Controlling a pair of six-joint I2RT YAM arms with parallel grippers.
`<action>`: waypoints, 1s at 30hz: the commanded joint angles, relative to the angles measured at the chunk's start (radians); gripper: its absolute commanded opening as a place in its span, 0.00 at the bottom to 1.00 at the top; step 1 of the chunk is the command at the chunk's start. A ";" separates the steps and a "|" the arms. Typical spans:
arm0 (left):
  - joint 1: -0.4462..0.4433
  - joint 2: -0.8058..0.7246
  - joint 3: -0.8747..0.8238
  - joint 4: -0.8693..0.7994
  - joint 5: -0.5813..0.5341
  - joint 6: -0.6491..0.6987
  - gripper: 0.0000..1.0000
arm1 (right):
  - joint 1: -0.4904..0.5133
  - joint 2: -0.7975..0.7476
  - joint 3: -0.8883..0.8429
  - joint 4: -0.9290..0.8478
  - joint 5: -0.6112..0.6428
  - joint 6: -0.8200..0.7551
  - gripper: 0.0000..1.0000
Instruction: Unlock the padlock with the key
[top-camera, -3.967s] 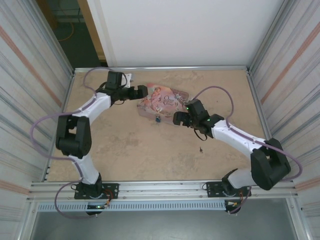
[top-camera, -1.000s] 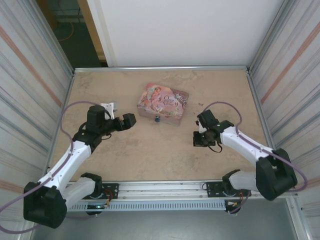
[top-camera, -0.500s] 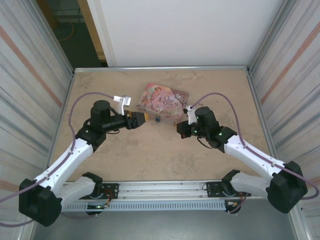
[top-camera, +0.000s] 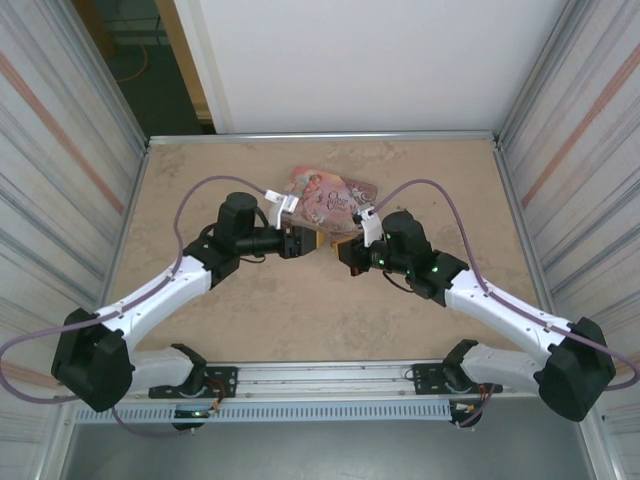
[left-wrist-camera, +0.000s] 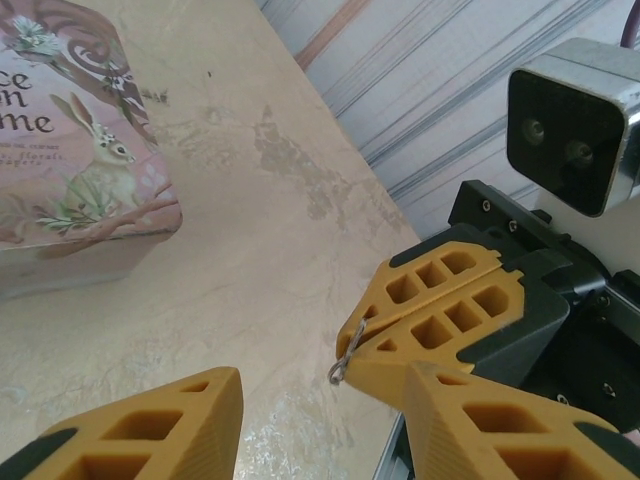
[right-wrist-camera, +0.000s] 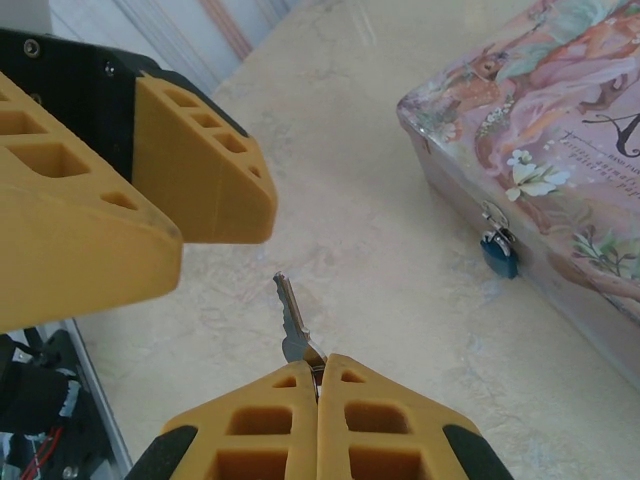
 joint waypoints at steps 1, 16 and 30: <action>-0.012 0.014 0.041 0.039 0.019 0.022 0.45 | 0.014 0.012 0.043 0.021 -0.026 -0.030 0.00; -0.036 0.058 0.061 0.068 0.031 0.013 0.20 | 0.026 0.045 0.060 0.047 -0.039 -0.015 0.00; -0.037 -0.015 0.047 0.036 -0.022 0.025 0.00 | -0.098 -0.011 -0.037 0.227 -0.249 0.121 0.24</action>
